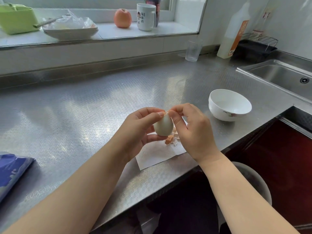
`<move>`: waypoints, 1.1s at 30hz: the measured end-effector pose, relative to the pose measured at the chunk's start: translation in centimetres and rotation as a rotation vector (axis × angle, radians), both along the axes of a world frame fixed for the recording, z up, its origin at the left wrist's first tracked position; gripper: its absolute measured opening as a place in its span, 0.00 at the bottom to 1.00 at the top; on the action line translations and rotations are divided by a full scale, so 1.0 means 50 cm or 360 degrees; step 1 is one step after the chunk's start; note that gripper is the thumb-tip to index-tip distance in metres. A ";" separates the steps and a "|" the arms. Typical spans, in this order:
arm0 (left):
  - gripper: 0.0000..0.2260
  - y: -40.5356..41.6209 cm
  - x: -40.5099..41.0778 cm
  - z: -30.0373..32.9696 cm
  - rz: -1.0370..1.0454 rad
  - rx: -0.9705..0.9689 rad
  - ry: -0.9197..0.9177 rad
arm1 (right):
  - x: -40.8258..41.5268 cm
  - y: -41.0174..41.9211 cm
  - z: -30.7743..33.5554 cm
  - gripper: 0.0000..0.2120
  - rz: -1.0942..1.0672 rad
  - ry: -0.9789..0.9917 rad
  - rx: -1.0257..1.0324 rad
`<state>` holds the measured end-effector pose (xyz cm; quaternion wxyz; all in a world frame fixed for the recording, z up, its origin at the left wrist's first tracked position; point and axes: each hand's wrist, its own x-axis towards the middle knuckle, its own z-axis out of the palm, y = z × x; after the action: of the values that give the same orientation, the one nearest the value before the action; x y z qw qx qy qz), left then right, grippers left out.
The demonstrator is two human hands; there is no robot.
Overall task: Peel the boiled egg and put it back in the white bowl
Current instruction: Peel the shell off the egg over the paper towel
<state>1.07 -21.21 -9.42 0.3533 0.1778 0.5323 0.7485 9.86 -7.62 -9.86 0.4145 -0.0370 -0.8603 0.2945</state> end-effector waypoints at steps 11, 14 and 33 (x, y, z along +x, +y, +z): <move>0.09 -0.003 0.000 0.011 -0.0052 0.0073 -0.0069 | 0.011 0.033 -0.008 0.03 -0.0084 -0.0191 -0.0601; 0.11 -0.002 0.000 0.011 -0.0043 0.0071 -0.0081 | 0.021 0.041 -0.018 0.05 -0.0042 -0.0386 -0.0507; 0.09 -0.006 0.001 0.002 -0.0097 -0.0093 0.0190 | 0.019 0.015 0.036 0.06 0.0276 -0.0370 -0.0369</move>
<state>1.12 -21.51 -9.31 0.3485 0.2277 0.5684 0.7097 10.83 -6.88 -8.06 0.2781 -0.0440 -0.8627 0.4201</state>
